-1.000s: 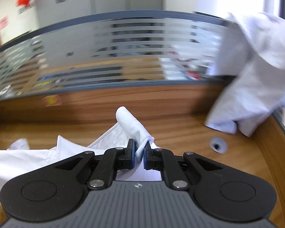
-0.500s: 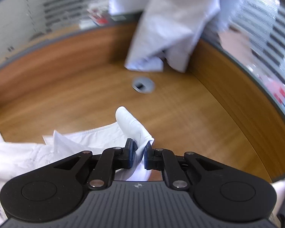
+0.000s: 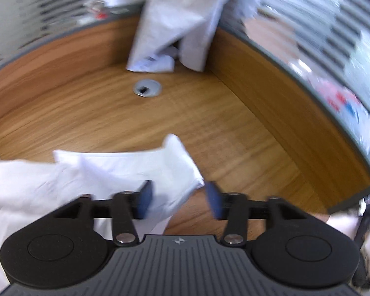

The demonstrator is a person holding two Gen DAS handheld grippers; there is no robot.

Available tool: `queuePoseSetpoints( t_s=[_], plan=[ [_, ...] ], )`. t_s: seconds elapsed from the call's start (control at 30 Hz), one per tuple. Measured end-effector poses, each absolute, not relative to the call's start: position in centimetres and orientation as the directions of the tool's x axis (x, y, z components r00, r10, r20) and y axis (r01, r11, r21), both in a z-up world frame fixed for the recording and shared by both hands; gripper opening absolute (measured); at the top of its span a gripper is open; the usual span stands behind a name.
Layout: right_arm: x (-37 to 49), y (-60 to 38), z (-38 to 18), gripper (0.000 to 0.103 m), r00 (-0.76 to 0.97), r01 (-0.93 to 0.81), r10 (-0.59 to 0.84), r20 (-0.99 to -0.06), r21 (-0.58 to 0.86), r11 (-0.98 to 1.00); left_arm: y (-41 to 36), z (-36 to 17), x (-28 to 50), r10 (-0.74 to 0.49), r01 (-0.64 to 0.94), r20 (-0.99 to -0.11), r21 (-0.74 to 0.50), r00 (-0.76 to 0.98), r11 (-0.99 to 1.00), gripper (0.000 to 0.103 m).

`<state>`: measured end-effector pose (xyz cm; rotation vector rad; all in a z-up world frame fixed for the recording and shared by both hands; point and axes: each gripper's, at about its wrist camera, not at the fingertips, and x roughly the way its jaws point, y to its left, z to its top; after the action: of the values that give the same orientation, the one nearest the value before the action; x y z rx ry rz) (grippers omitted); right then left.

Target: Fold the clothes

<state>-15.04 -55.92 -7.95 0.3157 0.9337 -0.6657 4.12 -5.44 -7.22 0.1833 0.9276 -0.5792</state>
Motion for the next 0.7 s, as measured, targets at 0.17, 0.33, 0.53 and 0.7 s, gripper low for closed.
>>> queuePoseSetpoints(
  t_s=[0.17,0.33,0.53,0.7],
  plan=[
    [-16.3,-53.8,-5.6,0.074,0.496,0.574,-0.285,-0.820,0.063,0.816,-7.2,-8.0,2.8,-0.432,0.629,-0.805,-0.096,0.407,0.772,0.077],
    [-17.8,-51.9,-5.5,0.080,0.539,0.545,-0.183,-0.822,0.174,0.821,-11.1,-8.0,1.4,-0.500,0.764,-0.793,-0.067,0.349,0.641,0.085],
    [-17.3,-50.7,-7.7,0.080,0.536,0.529,-0.104,-0.838,0.237,0.815,-14.1,-9.8,0.2,-0.538,0.843,-0.797,-0.071,0.274,0.533,0.093],
    [-16.7,-49.8,-9.6,0.078,0.528,0.516,-0.041,-0.848,0.282,0.809,-15.4,-11.3,-1.0,-0.529,0.865,-0.808,-0.050,0.258,0.499,0.095]
  ],
)
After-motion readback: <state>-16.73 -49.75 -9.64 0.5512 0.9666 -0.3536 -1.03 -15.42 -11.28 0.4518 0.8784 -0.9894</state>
